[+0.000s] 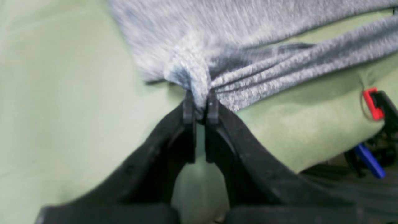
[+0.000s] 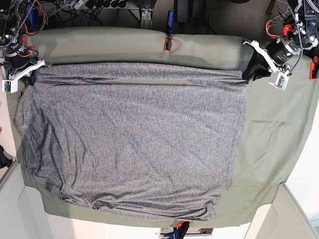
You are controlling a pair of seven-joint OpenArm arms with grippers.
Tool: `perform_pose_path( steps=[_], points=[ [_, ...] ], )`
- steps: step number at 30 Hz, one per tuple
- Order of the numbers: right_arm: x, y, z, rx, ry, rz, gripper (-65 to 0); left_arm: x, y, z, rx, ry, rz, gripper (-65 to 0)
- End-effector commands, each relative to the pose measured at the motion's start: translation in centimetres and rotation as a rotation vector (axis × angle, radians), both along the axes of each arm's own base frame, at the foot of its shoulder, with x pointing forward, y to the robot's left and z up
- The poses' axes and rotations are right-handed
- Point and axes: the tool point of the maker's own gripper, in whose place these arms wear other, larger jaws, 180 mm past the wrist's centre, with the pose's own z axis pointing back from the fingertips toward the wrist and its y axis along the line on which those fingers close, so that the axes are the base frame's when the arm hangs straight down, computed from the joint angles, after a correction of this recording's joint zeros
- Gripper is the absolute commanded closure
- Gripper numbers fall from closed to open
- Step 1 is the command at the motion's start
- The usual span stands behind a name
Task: Fold the T-shirt properly
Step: 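Drag the held collar edge toward the hem with both grippers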
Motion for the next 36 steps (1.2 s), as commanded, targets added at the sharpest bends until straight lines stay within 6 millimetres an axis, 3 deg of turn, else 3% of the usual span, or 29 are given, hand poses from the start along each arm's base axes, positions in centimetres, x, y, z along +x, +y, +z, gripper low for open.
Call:
perform_pose_path(
  steps=[1, 6, 14, 18, 22, 30, 33, 36],
  points=[
    [0.9, -0.6, 1.4, -0.023, -0.048, 0.006, 0.0, 0.3, 0.3, 1.2, 0.008, -0.033, -0.010, 0.0],
    [1.5, -0.4, 1.9, -0.009, -0.068, 0.004, 0.0, 0.8, 0.3, 1.7, 0.007, -0.055, -0.007, 0.0],
    [4.2, -0.4, 3.8, -0.008, -0.135, 0.005, 0.0, 3.9, 0.9, 3.9, 0.032, -0.142, -0.017, 0.0],
    [5.7, -0.2, 4.9, -0.005, -0.174, 0.018, 0.0, 5.9, 2.0, 4.5, 0.056, -0.174, 0.000, 0.0],
    [7.5, -0.8, 5.4, 0.007, -0.200, -0.003, 0.0, 7.5, 3.3, 3.5, 0.039, -0.157, 0.035, 0.0],
    [11.1, -1.7, 4.9, 0.060, -0.209, -0.018, 0.0, 12.3, 3.1, 0.9, 0.062, -0.150, 0.014, 0.0],
    [11.9, -2.1, 4.6, 0.076, -0.205, -0.036, 0.0, 13.8, 3.0, -0.3, 0.040, -0.126, 0.020, -10.1],
    [12.4, -2.4, 4.3, 0.088, -0.199, -0.049, 0.0, 14.5, 3.1, -1.3, 0.022, -0.096, 0.032, -24.5]
  ],
)
